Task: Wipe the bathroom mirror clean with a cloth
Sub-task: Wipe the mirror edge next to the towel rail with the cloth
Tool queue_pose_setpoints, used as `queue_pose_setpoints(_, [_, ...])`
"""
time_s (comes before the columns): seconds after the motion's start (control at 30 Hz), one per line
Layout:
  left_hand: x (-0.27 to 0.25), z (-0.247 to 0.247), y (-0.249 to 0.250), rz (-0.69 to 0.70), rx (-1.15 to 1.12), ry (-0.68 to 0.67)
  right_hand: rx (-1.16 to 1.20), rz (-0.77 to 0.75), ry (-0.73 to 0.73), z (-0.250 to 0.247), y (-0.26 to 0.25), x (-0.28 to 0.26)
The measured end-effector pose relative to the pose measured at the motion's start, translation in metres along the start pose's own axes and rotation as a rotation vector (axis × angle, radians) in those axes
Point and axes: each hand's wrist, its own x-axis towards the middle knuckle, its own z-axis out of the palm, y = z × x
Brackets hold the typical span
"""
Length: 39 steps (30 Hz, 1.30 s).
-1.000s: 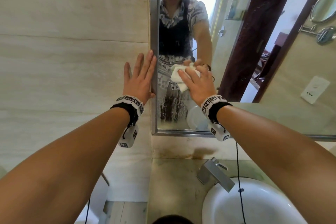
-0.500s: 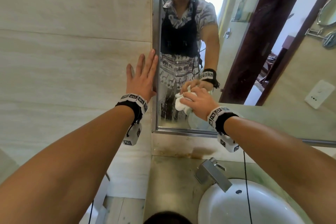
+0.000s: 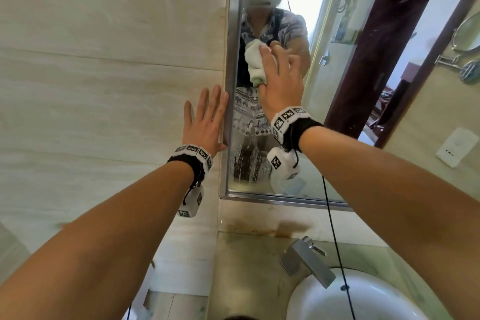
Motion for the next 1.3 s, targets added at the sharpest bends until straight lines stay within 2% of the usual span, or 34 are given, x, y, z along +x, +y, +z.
queue_pose_setpoints(0.07, [0.001, 0.004, 0.0, 0.0, -0.012, 0.017, -0.026, -0.047, 0.045, 0.013, -0.004, -0.012])
queue_pose_setpoints(0.17, [0.001, 0.006, 0.0, 0.016, -0.014, 0.028, -0.052, -0.216, -0.04, 0.038, -0.006, -0.055])
queue_pose_setpoints(0.27, [0.001, 0.009, -0.001, 0.004, -0.019, 0.048, -0.036, -0.203, -0.057, 0.056, -0.012, -0.088])
queue_pose_setpoints(0.33, [0.001, 0.008, 0.0, 0.002, -0.013, 0.046, -0.037, -0.202, -0.044, 0.061, -0.012, -0.095])
queue_pose_setpoints(0.5, [0.001, 0.008, 0.0, 0.006, -0.003, 0.045, -0.12, -0.327, -0.147, 0.055, -0.001, -0.102])
queue_pose_setpoints(0.67, [-0.001, 0.005, 0.005, -0.008, -0.01, 0.041, -0.08, -0.418, -0.157, 0.055, 0.005, -0.109])
queue_pose_setpoints(0.9, [-0.003, 0.009, 0.011, -0.062, -0.017, 0.081, -0.038, -0.51, -0.271, 0.064, 0.015, -0.135])
queue_pose_setpoints(1.1, [-0.019, 0.007, 0.018, -0.096, -0.011, -0.007, -0.048, -0.683, -0.363, 0.07, 0.026, -0.165])
queue_pose_setpoints(1.17, [-0.028, 0.008, 0.019, -0.107, -0.021, -0.037, 0.02, -0.655, -0.372, 0.067, 0.027, -0.175])
queue_pose_setpoints(1.3, [-0.043, 0.016, 0.019, -0.106, -0.035, -0.09, 0.152, -0.398, -0.238, 0.045, 0.029, -0.179])
